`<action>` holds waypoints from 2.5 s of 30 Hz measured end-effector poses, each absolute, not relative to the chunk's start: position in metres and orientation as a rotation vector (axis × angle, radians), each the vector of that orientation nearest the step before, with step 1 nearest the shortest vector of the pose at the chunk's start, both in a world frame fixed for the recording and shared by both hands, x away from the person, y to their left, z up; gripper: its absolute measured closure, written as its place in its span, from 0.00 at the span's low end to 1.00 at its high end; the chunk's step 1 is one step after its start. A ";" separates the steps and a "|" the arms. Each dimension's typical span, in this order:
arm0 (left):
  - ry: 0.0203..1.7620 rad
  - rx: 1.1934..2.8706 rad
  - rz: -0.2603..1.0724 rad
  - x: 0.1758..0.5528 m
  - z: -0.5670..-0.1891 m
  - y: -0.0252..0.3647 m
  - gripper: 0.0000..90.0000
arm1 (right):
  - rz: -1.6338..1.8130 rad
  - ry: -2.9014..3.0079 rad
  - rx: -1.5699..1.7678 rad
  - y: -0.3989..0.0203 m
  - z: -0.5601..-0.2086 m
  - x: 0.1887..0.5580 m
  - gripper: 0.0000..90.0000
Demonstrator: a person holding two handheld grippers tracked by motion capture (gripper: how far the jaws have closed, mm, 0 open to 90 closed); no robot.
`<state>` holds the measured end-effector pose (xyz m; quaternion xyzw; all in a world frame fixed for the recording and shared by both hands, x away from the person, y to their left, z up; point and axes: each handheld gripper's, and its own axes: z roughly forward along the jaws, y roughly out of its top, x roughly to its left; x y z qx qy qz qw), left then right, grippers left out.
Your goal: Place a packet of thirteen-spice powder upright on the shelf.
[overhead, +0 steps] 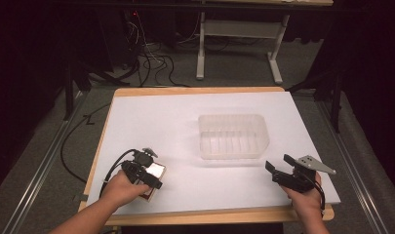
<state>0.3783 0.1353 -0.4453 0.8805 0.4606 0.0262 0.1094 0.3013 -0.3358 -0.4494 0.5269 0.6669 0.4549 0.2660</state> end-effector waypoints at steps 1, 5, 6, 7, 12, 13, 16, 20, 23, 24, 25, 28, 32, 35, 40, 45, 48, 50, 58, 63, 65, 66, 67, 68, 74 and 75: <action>1.357 2.593 0.077 0.377 -0.446 0.136 0.02 | 1.228 1.800 1.423 -0.336 -0.449 0.301 0.22; 1.360 2.607 0.075 0.375 -0.446 0.137 0.05 | 1.227 1.802 1.423 -0.335 -0.450 0.302 0.22; 1.361 2.605 0.070 0.374 -0.447 0.137 0.05 | 1.228 1.801 1.426 -0.335 -0.449 0.302 0.23; 1.353 2.623 0.079 0.373 -0.447 0.137 0.12 | 1.230 1.803 1.421 -0.335 -0.449 0.301 0.23; 1.342 2.636 0.065 0.371 -0.448 0.134 0.24 | 1.226 1.805 1.423 -0.335 -0.450 0.301 0.24; 1.333 2.642 0.063 0.371 -0.449 0.133 0.24 | 1.226 1.805 1.421 -0.335 -0.450 0.301 0.24; 1.331 2.656 0.084 0.370 -0.448 0.131 0.28 | 1.223 1.800 1.421 -0.335 -0.450 0.301 0.25; 1.334 2.658 0.096 0.370 -0.448 0.131 0.31 | 1.224 1.793 1.423 -0.336 -0.449 0.301 0.26; 1.318 2.666 0.116 0.369 -0.447 0.130 0.33 | 1.224 1.792 1.427 -0.335 -0.449 0.300 0.26; 1.301 2.673 0.131 0.368 -0.446 0.131 0.34 | 1.223 1.793 1.424 -0.335 -0.449 0.300 0.26; 1.299 2.671 0.132 0.367 -0.446 0.131 0.34 | 1.222 1.793 1.423 -0.335 -0.449 0.300 0.26; 1.286 2.670 0.129 0.367 -0.446 0.132 0.34 | 1.224 1.793 1.422 -0.335 -0.449 0.300 0.26; 1.264 2.652 0.133 0.366 -0.444 0.132 0.35 | 1.220 1.792 1.422 -0.335 -0.449 0.300 0.26; 1.254 2.640 0.135 0.365 -0.443 0.133 0.35 | 1.218 1.792 1.422 -0.335 -0.449 0.301 0.26; 1.239 2.594 0.156 0.364 -0.440 0.136 0.35 | 1.215 1.795 1.419 -0.334 -0.450 0.300 0.27; 1.190 2.552 0.162 0.362 -0.436 0.139 0.35 | 1.214 1.794 1.422 -0.334 -0.449 0.300 0.27; 1.169 2.535 0.178 0.361 -0.435 0.140 0.35 | 1.211 1.795 1.422 -0.334 -0.450 0.300 0.27; 1.158 2.516 0.193 0.360 -0.434 0.142 0.35 | 1.212 1.791 1.420 -0.334 -0.449 0.300 0.27; 1.109 2.412 0.285 0.355 -0.435 0.146 0.36 | 1.212 1.787 1.422 -0.334 -0.450 0.300 0.27; 1.083 2.362 0.324 0.352 -0.438 0.149 0.36 | 1.209 1.789 1.419 -0.335 -0.450 0.300 0.27; 1.073 2.343 0.332 0.351 -0.438 0.150 0.36 | 1.207 1.787 1.421 -0.335 -0.450 0.300 0.27; 1.071 2.327 0.337 0.351 -0.438 0.151 0.36 | 1.207 1.787 1.421 -0.335 -0.450 0.300 0.27; 1.068 2.314 0.341 0.350 -0.438 0.151 0.36 | 1.207 1.787 1.419 -0.335 -0.450 0.300 0.27; 1.067 2.301 0.353 0.349 -0.438 0.152 0.36 | 1.207 1.785 1.418 -0.335 -0.450 0.300 0.27; 1.068 2.222 0.370 0.349 -0.440 0.155 0.36 | 1.207 1.790 1.416 -0.334 -0.450 0.299 0.27; 1.068 2.222 0.370 0.349 -0.440 0.155 0.36 | 1.207 1.790 1.416 -0.334 -0.450 0.299 0.27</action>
